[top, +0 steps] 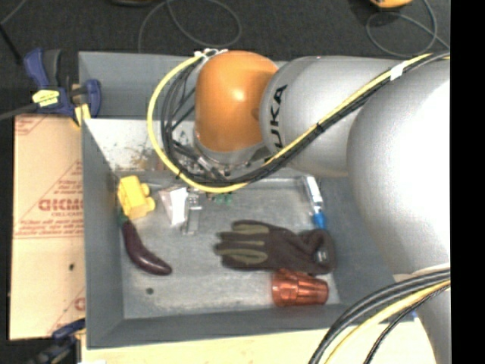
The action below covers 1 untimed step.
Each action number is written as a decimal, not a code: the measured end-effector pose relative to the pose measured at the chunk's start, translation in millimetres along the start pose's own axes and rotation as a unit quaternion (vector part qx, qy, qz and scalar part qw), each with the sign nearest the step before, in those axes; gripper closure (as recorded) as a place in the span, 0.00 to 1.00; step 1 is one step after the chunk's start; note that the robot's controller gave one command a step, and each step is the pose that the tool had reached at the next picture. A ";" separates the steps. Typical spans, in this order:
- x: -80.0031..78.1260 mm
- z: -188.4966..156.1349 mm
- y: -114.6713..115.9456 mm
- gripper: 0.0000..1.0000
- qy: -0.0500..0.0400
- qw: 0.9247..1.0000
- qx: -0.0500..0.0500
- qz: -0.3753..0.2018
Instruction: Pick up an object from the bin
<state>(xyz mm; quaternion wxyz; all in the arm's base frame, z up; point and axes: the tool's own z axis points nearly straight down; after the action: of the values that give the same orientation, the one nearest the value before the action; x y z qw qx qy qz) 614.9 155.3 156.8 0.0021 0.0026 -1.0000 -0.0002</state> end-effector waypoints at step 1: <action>-1.3 -5.2 -0.6 0.00 -0.004 1.000 -0.001 0.001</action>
Offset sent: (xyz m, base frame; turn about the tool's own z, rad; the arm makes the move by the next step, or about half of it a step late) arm -0.0496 -0.0537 -0.0463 -0.0202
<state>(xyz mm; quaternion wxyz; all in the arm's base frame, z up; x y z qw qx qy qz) 616.2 154.7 162.0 -0.0015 0.0014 -1.0000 -0.0007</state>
